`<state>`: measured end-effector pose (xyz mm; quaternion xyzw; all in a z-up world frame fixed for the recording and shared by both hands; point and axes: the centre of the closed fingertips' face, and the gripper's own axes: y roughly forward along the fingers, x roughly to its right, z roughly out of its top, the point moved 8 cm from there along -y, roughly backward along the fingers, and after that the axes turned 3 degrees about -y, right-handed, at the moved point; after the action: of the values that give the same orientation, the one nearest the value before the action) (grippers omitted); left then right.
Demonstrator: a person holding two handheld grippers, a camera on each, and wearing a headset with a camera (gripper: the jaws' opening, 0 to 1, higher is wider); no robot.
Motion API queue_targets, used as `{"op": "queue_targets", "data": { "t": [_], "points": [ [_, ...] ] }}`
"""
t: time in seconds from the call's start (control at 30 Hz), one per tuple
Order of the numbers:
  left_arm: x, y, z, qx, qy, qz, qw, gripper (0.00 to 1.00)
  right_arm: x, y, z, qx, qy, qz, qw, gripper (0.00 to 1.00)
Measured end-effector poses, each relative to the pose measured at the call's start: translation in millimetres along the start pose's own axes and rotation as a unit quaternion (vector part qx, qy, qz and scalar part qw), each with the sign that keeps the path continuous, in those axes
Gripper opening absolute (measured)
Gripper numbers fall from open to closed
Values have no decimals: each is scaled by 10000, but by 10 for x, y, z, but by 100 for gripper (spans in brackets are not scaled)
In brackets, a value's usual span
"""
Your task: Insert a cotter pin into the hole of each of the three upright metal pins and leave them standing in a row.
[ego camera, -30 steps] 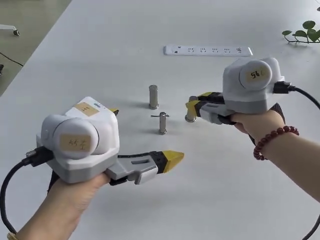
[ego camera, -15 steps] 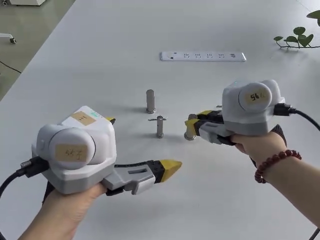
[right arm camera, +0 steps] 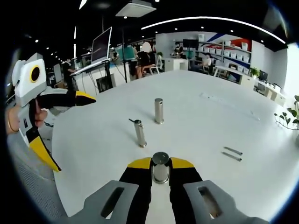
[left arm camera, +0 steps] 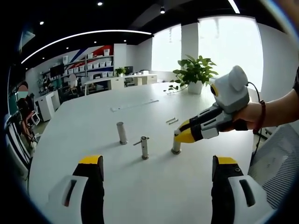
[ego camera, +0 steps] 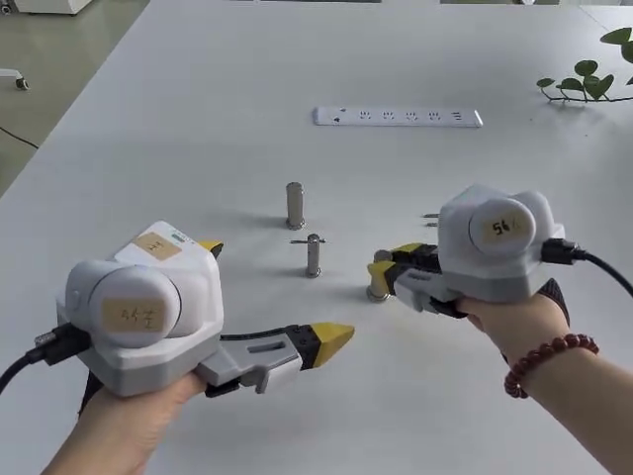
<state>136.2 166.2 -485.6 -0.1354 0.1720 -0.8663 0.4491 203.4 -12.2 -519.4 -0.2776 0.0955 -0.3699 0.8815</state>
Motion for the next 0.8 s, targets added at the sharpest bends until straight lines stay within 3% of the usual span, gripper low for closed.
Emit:
{"op": "queue_targets", "data": {
  "t": [0.47, 0.57, 0.8],
  "points": [
    [27, 14, -4, -45, 45, -51, 10000, 96, -16, -21, -44, 90, -73, 14, 9999, 10],
    [27, 14, -9, -68, 41, -44, 10000, 96, -26, -53, -48, 121, -56, 82, 9999, 16],
    [11, 6, -7, -46, 0, -1, 10000, 97, 53, -179, -49, 88, -119, 172, 9997, 16]
  ]
}}
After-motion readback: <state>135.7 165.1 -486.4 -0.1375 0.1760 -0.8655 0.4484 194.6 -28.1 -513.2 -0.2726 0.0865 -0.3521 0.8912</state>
